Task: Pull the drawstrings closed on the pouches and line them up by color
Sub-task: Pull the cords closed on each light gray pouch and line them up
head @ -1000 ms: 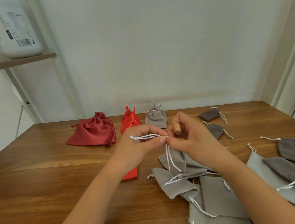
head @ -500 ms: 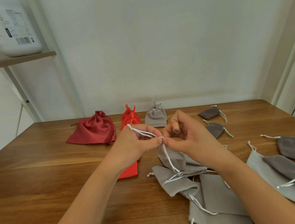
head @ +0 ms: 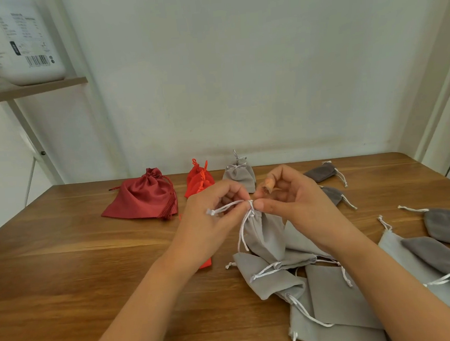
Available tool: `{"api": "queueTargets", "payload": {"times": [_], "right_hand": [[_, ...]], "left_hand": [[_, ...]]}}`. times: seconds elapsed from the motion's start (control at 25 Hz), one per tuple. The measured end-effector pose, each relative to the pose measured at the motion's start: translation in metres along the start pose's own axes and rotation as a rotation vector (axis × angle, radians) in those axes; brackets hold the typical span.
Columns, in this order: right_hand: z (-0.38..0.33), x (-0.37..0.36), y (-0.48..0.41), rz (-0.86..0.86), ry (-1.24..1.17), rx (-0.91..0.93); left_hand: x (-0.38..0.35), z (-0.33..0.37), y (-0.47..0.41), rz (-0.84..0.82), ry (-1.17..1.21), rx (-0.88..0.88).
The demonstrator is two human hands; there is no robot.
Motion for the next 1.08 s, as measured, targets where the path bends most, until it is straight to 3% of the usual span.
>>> {"api": "queueTargets", "payload": {"times": [0.24,0.6,0.8,0.92,1.0,1.08], "right_hand": [[-0.002,-0.003,0.001,-0.014,-0.008,-0.010],[-0.006,0.005,0.003,0.061,0.167,-0.005],[-0.009,0.014,0.006,0.182,0.597,-0.030],[-0.006,0.008,0.006,0.194,0.686,-0.024],[-0.003,0.006,0.005,0.195,0.546,-0.049],[0.001,0.008,0.003,0.163,0.173,-0.065]], "left_hand": [[0.001,0.002,0.001,0.060,0.021,-0.031],[0.003,-0.001,-0.001,0.064,0.054,0.060],[-0.003,0.002,0.000,-0.022,0.080,0.150],[-0.009,0.005,0.000,-0.076,0.176,0.166],[-0.009,0.005,0.000,-0.077,0.195,0.168],[-0.009,0.003,0.000,-0.094,0.160,0.159]]}}
Point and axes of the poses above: each hand's wrist, its own y-axis away from the middle knuckle, its own x-axis out of the back of the hand, z = x × y, the point moved 3 cm from there along -y, towards the middle knuckle, and after that the axes turned 12 degrees about -z, right-handed, at the moved point
